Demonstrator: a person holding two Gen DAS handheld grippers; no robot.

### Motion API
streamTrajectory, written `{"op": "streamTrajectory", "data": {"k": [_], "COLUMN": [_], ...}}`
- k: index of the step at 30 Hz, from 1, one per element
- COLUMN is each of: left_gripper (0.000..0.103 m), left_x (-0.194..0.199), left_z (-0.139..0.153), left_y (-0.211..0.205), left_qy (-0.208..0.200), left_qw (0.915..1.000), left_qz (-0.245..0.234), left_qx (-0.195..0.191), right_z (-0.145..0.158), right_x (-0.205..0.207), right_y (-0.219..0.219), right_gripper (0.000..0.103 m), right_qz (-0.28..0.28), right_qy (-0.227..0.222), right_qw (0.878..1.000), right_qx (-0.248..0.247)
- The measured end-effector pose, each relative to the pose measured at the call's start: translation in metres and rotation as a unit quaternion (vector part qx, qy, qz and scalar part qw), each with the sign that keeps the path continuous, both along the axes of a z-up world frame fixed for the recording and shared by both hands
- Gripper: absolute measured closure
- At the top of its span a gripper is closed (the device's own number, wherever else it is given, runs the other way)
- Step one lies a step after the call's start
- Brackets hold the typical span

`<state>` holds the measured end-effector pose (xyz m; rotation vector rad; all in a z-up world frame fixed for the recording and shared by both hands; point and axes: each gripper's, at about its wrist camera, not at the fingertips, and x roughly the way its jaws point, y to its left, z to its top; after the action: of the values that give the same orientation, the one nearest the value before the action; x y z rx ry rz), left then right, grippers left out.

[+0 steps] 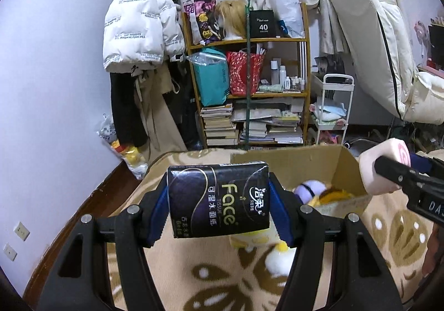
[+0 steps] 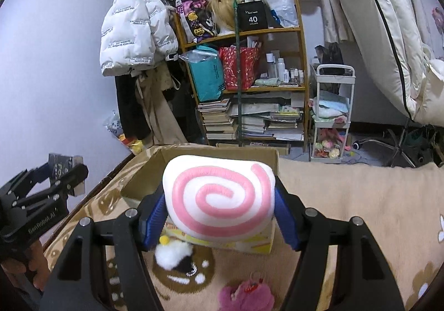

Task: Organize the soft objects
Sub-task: 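Carry the tissue pack into the box with the left gripper while the right carries the cushion in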

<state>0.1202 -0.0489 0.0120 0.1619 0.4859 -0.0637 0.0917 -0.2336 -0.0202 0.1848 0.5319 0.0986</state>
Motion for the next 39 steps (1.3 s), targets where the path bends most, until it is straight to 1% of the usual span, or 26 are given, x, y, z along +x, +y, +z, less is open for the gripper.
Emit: {"op": "streamTrajectory", "data": {"k": [4,7,10,13,17,21,24,26,28,31,32,33,35,37,39], "left_gripper": [0.040,0.040,0.040,0.040,0.039,0.039,0.039,0.039,0.039,0.038,0.035,0.028,0.020,0.019,0.015], "left_x": [0.021,0.040,0.055,0.063,0.070,0.073,0.077,0.080,0.083,0.084,0.083,0.083,0.080,0.077,0.077], "left_z": [0.004,-0.002,-0.011,-0.021,-0.036,-0.046,-0.054,-0.060,-0.066,-0.073,-0.074,-0.074,-0.072,-0.070,-0.068], "left_y": [-0.006,-0.010,-0.014,-0.014,-0.022,-0.029,-0.036,-0.039,-0.043,-0.046,-0.046,-0.047,-0.046,-0.044,-0.041], "left_qy": [-0.008,0.001,0.006,0.007,0.008,0.017,0.026,0.038,0.052,0.059,0.064,0.065,0.058,0.055,0.057], "left_qw": [0.9999,0.9998,0.9996,0.9993,0.9986,0.9972,0.9968,0.9961,0.9951,0.9949,0.9947,0.9947,0.9955,0.9958,0.9959], "left_qz": [-0.013,-0.021,-0.026,-0.029,-0.050,-0.068,-0.073,-0.079,-0.084,-0.081,-0.080,-0.079,-0.074,-0.073,-0.070], "left_qx": [-0.001,-0.005,-0.011,-0.023,-0.016,-0.025,-0.015,-0.011,-0.003,0.007,0.007,0.007,0.006,0.002,-0.001], "right_z": [0.007,0.013,0.012,0.000,-0.018,-0.034,-0.040,-0.044,-0.049,-0.057,-0.058,-0.059,-0.058,-0.057,-0.057], "right_x": [0.013,0.024,0.035,0.043,0.051,0.061,0.066,0.068,0.071,0.075,0.076,0.076,0.077,0.078,0.077], "right_y": [-0.001,0.002,0.002,0.005,0.005,0.000,-0.006,-0.011,-0.015,-0.017,-0.017,-0.017,-0.017,-0.017,-0.018], "right_gripper": [0.031,0.031,0.031,0.031,0.031,0.031,0.031,0.029,0.028,0.027,0.026,0.025,0.023,0.022,0.020], "right_qz": [0.009,0.017,0.024,0.036,0.040,0.039,0.034,0.031,0.032,0.030,0.031,0.032,0.033,0.039,0.039], "right_qy": [-0.010,-0.020,-0.022,-0.013,0.005,0.022,0.030,0.035,0.046,0.065,0.068,0.070,0.073,0.076,0.079], "right_qw": [1.000,0.999,0.999,0.998,0.999,0.999,0.999,0.999,0.998,0.997,0.997,0.997,0.997,0.996,0.996], "right_qx": [-0.012,-0.031,-0.037,-0.041,-0.031,-0.025,-0.013,-0.007,0.001,0.003,0.004,0.004,0.002,-0.001,0.000]}}
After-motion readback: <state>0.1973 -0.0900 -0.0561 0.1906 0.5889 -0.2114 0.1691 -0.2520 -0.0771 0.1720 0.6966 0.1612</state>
